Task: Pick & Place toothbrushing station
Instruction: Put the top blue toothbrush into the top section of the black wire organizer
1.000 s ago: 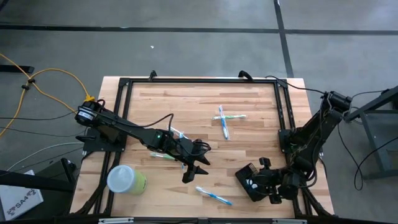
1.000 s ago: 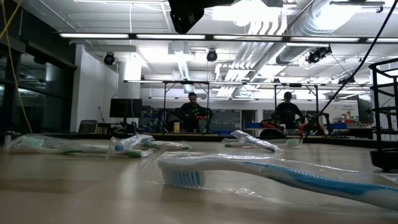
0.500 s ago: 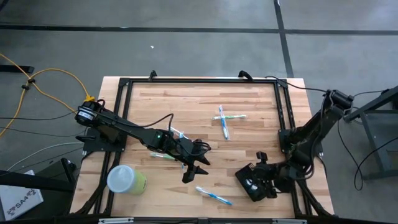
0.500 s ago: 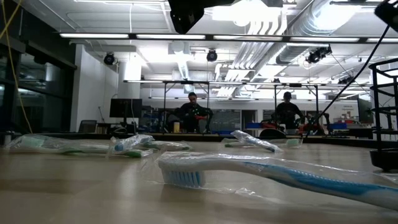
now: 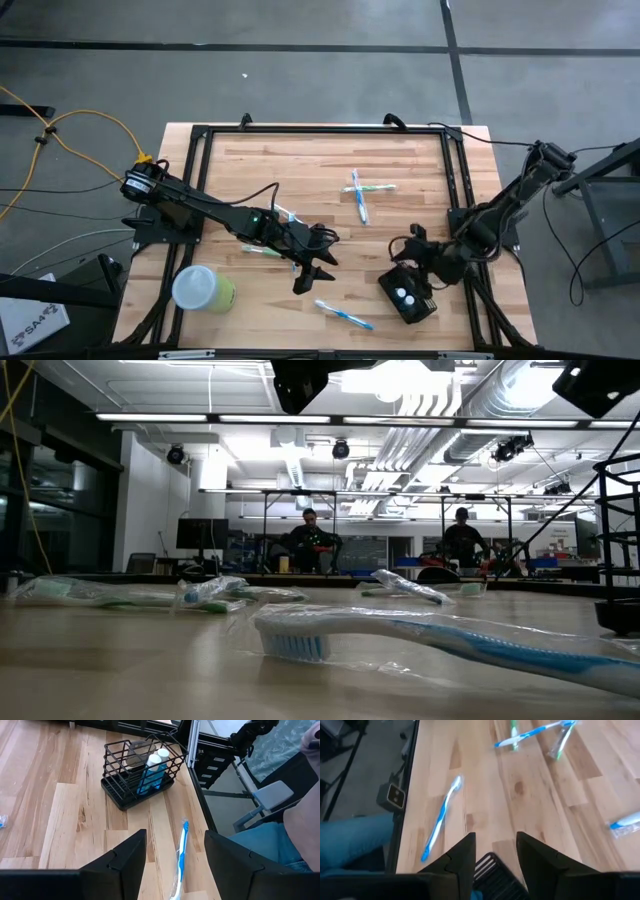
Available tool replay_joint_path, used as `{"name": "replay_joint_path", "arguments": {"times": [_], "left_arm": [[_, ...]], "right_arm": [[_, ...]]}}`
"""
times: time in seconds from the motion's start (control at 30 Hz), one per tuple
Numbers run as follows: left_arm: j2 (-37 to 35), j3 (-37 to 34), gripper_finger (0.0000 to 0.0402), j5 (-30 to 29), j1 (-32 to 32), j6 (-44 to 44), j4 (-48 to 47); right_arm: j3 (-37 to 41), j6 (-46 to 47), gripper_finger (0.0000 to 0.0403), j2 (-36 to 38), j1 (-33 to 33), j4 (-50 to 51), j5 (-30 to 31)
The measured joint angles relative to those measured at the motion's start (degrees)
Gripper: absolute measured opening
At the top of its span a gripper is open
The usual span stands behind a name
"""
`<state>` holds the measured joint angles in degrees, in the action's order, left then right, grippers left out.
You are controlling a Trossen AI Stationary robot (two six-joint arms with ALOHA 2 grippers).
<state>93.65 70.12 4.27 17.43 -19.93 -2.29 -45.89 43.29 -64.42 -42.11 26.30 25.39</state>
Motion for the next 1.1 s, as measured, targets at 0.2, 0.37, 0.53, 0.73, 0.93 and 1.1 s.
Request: {"name": "replay_joint_path", "arguments": {"times": [0.2, 0.37, 0.53, 0.73, 0.93, 1.1], "left_arm": [[0.00, 0.00, 0.0195, 0.02, -0.09, -1.30, 0.00], [-0.49, -0.05, 0.0195, 0.48, -0.96, 0.61, -2.39], [-3.30, -0.06, 0.0195, 0.51, -2.93, 4.11, -5.32], [-5.52, -0.06, 0.0195, 0.48, -6.38, 6.42, -10.49], [-5.53, -0.04, 0.0195, 0.38, -10.00, 8.00, -14.51], [-7.38, -0.06, 0.0195, 2.00, -12.55, 11.59, -16.31]], "right_arm": [[0.00, -3.25, 0.0133, 1.87, 1.77, 0.02, -0.03], [-0.02, -4.08, 0.0133, 1.92, 5.11, 0.64, -0.41], [-0.02, -4.08, 0.0133, 1.92, 12.14, 4.20, -4.22], [-0.02, -7.07, 0.0133, 1.92, 20.45, 5.07, -7.48], [-0.02, -8.61, 0.0133, 1.90, 30.15, 4.77, -12.42], [-0.02, -8.68, 0.0133, 1.90, 37.05, 4.21, -14.14]]}}
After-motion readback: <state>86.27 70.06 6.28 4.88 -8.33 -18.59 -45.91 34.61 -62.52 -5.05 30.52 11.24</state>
